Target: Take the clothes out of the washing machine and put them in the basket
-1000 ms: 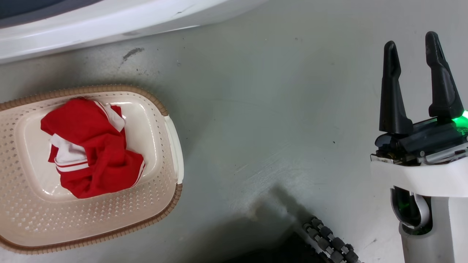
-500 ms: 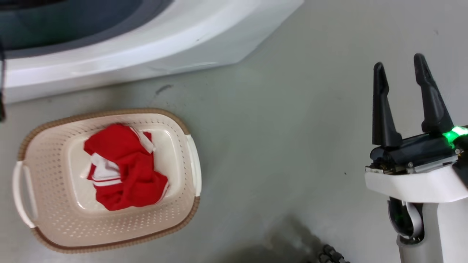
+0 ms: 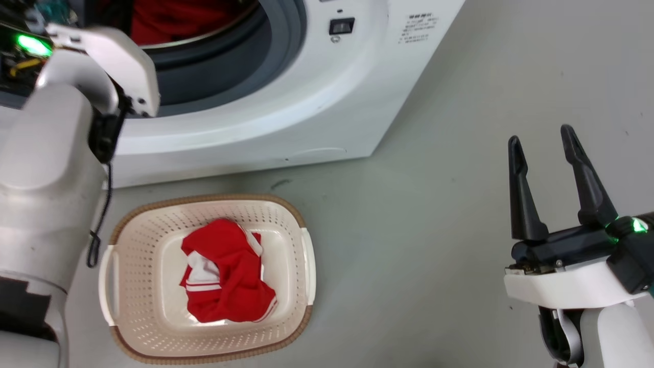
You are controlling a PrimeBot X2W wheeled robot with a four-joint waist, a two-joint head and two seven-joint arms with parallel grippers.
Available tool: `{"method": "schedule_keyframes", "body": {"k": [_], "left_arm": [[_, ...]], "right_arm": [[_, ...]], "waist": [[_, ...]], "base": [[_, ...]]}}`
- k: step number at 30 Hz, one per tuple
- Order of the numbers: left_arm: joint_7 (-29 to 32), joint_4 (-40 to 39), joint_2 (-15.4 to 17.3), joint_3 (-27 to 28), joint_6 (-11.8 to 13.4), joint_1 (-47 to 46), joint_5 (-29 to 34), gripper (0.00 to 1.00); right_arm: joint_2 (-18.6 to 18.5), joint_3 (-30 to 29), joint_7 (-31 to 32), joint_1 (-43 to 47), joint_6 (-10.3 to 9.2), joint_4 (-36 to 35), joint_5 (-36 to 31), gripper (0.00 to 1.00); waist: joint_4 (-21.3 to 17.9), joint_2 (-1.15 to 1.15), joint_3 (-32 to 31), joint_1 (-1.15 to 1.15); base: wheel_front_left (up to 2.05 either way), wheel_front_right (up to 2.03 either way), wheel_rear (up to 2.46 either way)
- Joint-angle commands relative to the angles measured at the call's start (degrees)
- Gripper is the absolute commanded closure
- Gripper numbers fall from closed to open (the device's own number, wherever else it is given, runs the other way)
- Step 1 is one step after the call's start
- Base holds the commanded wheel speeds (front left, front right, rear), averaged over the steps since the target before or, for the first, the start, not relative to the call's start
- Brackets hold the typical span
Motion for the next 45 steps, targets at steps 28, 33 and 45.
{"method": "schedule_keyframes", "body": {"k": [28,33,45], "left_arm": [[-8.7,-32.9,4.5,0.9,6.1,22.4,-2.0,1.00],[-6.7,-44.1,7.1,1.9,8.9,26.2,-2.4,1.00],[-1.3,-65.0,13.4,2.4,15.6,35.0,0.0,1.00]], "right_arm": [[0.1,-0.1,-0.1,8.4,-0.06,1.1,-2.4,0.00],[0.1,-0.1,-0.1,9.4,-0.06,1.3,-2.2,0.00],[0.1,0.6,-0.1,9.7,-0.06,0.7,-1.9,0.00]], "waist": [[7.8,0.00,-16.2,0.01],[8.5,0.00,-17.7,0.01],[8.4,0.00,-17.5,0.01]], "base": [[0.00,0.00,0.00],[0.00,0.00,0.00],[0.00,0.00,0.00]]}}
